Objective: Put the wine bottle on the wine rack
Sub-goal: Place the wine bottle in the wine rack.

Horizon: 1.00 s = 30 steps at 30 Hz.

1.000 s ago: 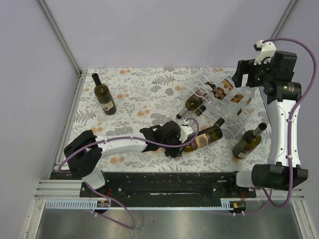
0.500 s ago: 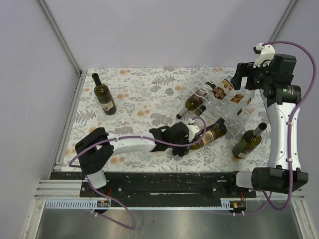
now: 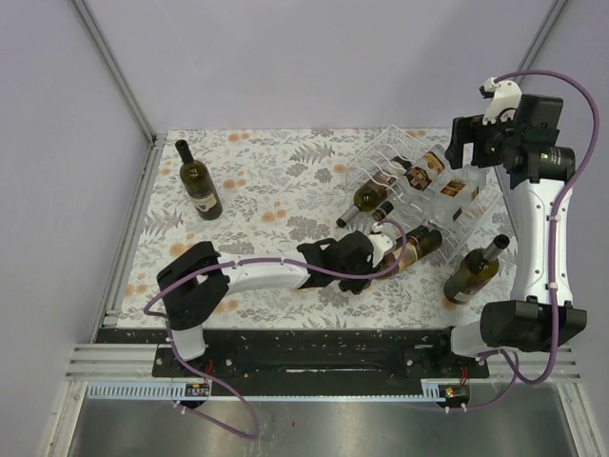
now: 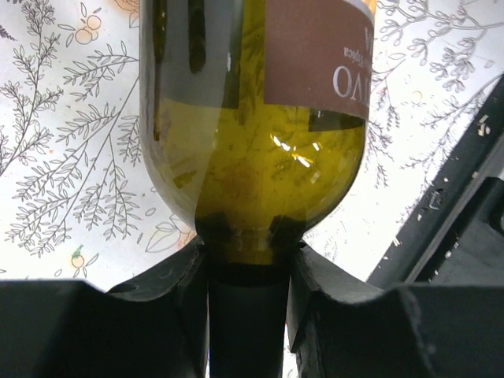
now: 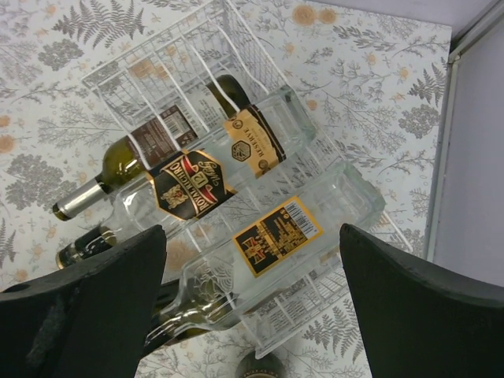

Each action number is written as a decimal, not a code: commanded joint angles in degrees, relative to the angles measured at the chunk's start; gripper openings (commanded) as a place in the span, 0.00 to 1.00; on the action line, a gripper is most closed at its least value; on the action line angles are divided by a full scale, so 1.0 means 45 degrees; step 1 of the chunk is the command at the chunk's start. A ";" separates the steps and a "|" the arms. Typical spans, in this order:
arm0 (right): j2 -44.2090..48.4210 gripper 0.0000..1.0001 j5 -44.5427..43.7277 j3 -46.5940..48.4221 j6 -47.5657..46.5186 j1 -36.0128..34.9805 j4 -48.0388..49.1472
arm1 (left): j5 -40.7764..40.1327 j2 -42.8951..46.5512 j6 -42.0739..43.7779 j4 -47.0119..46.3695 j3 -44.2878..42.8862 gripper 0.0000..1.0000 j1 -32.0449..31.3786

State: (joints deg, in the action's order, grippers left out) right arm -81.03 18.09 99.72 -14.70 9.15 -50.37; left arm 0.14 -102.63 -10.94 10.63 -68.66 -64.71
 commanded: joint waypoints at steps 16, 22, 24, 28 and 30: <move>-0.0313 0.98 -0.0426 0.1023 -0.1323 0.1520 -0.1834 | -0.0735 -0.1587 0.0205 -0.1778 -0.2592 0.00 -0.0035; -0.0117 0.98 0.0296 0.0711 -0.1480 0.2380 -0.1834 | -0.0871 -0.1939 0.0146 -0.1641 -0.2963 0.00 -0.0034; -0.0039 0.98 0.0549 0.0575 -0.1480 0.2537 -0.1834 | -0.0910 -0.2075 0.0165 -0.1582 -0.3081 0.00 -0.0035; 0.0078 0.98 0.0824 0.0340 -0.1402 0.2655 -0.1776 | -0.0969 -0.2213 0.0126 -0.1582 -0.3179 0.00 -0.0035; 0.0098 0.98 0.0844 0.0320 -0.1382 0.2674 -0.1756 | -0.0950 -0.2330 0.0049 -0.1484 -0.3315 0.00 -0.0035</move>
State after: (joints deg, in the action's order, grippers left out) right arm -82.98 19.44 101.49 -20.51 20.82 -58.61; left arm -2.90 -113.47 -10.11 10.68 -78.94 -64.64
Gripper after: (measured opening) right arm 0.982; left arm 0.387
